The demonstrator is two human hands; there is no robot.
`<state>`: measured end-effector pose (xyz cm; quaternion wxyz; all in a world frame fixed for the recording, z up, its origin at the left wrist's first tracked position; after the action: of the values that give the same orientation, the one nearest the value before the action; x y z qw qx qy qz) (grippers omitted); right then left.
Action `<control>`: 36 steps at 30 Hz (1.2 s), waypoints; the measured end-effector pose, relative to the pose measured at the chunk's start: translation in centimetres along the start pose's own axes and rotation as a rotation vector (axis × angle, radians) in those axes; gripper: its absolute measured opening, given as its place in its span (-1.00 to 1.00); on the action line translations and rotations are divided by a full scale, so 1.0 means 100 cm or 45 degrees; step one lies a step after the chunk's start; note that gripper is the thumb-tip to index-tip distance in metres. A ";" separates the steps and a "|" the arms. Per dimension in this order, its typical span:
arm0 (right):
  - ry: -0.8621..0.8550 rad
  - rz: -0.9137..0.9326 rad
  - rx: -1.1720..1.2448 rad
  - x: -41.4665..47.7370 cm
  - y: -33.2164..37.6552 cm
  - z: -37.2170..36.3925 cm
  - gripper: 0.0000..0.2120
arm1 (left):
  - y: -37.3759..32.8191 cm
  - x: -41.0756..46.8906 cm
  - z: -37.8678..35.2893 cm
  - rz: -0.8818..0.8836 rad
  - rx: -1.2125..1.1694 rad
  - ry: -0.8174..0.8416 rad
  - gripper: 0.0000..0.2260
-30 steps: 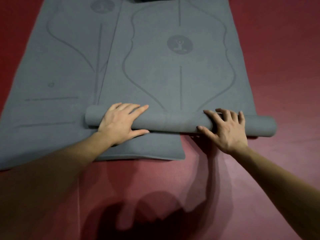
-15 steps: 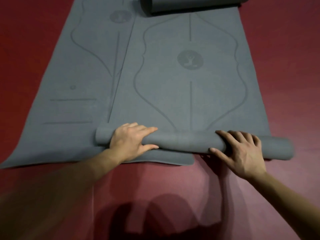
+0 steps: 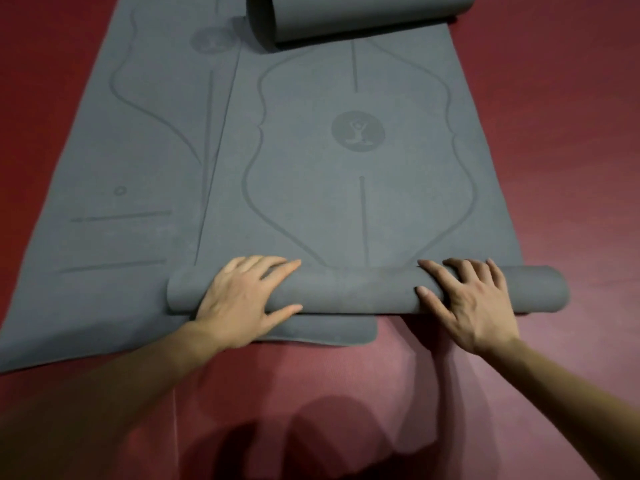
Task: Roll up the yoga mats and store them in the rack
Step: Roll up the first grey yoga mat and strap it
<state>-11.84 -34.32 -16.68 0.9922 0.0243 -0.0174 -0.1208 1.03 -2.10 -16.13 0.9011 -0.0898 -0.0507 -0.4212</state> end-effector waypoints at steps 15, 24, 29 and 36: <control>0.040 0.039 0.005 0.003 0.015 -0.002 -0.25 | 0.015 0.030 -0.011 -0.045 -0.001 0.140 -0.34; 0.070 0.023 0.018 0.044 0.008 0.002 -0.26 | 0.010 0.032 -0.012 0.013 0.037 -0.049 -0.32; -0.002 0.074 0.009 0.034 0.013 0.000 -0.21 | 0.022 0.051 -0.013 0.031 0.068 0.088 -0.30; 0.019 0.051 -0.027 0.065 0.007 -0.005 -0.14 | 0.016 0.048 -0.013 0.034 0.103 -0.074 -0.29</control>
<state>-5.30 -35.16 -16.99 0.9947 0.0144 -0.0092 -0.1011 5.40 -4.98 -16.84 0.9077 -0.0662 -0.0927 -0.4038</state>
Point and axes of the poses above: each hand's wrist, its own x-axis towards the middle knuckle, its own z-axis out of the back of the hand, y = z × x, the point moved 7 cm from there along x, towards the middle knuckle, and after that the axes turned 2 degrees about -y, right-handed, at the moved point
